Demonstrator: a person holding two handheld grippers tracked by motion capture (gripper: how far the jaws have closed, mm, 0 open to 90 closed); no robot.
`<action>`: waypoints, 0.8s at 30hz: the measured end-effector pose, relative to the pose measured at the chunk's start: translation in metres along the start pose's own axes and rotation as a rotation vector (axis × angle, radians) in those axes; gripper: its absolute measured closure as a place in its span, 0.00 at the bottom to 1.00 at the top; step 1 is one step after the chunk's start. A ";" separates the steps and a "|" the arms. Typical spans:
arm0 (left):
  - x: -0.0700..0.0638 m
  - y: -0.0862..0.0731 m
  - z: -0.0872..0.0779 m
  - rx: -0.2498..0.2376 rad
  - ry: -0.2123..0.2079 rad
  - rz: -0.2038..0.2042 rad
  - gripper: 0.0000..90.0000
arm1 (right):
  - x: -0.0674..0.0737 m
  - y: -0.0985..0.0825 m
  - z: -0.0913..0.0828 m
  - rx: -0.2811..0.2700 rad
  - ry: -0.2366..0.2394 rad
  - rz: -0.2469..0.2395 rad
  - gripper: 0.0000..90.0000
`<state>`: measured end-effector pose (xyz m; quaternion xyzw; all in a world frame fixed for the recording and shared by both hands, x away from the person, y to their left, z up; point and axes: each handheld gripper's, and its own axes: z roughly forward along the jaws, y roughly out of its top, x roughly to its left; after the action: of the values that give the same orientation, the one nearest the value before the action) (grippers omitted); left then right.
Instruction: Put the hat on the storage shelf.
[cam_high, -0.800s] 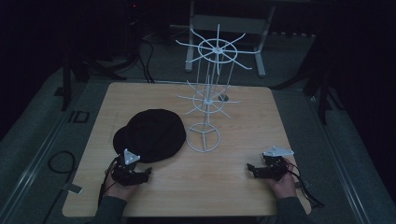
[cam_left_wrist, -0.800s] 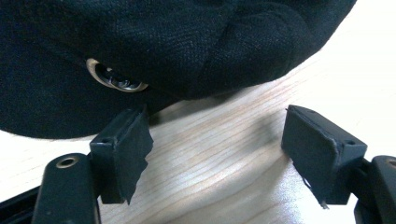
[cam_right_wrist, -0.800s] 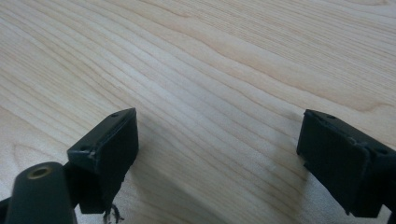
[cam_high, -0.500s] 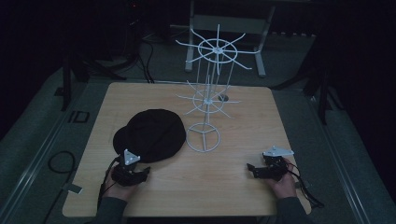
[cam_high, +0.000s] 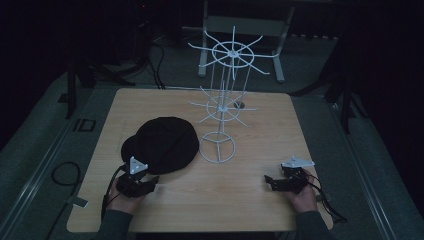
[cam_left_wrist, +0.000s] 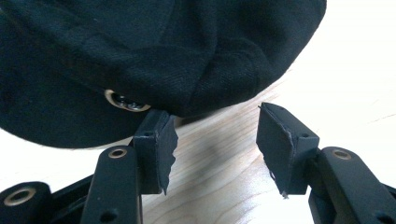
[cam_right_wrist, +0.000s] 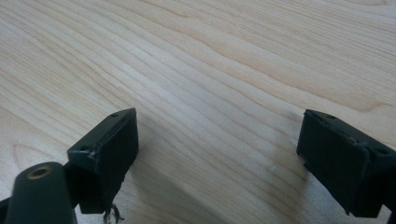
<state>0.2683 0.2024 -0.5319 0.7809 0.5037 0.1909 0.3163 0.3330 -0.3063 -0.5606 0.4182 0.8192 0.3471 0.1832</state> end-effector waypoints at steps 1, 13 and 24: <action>0.001 0.000 -0.001 0.000 -0.001 -0.002 0.54 | 0.000 0.000 0.000 0.000 0.000 0.000 0.14; 0.011 0.014 -0.018 -0.024 0.012 -0.036 0.55 | 0.000 0.000 0.000 0.000 0.000 0.000 0.14; 0.033 0.029 -0.016 -0.086 0.161 -0.152 0.44 | 0.000 0.000 0.000 0.002 0.000 0.000 0.14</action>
<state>0.2916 0.2291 -0.5016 0.7083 0.5765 0.2499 0.3219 0.3329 -0.3063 -0.5605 0.4186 0.8193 0.3465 0.1828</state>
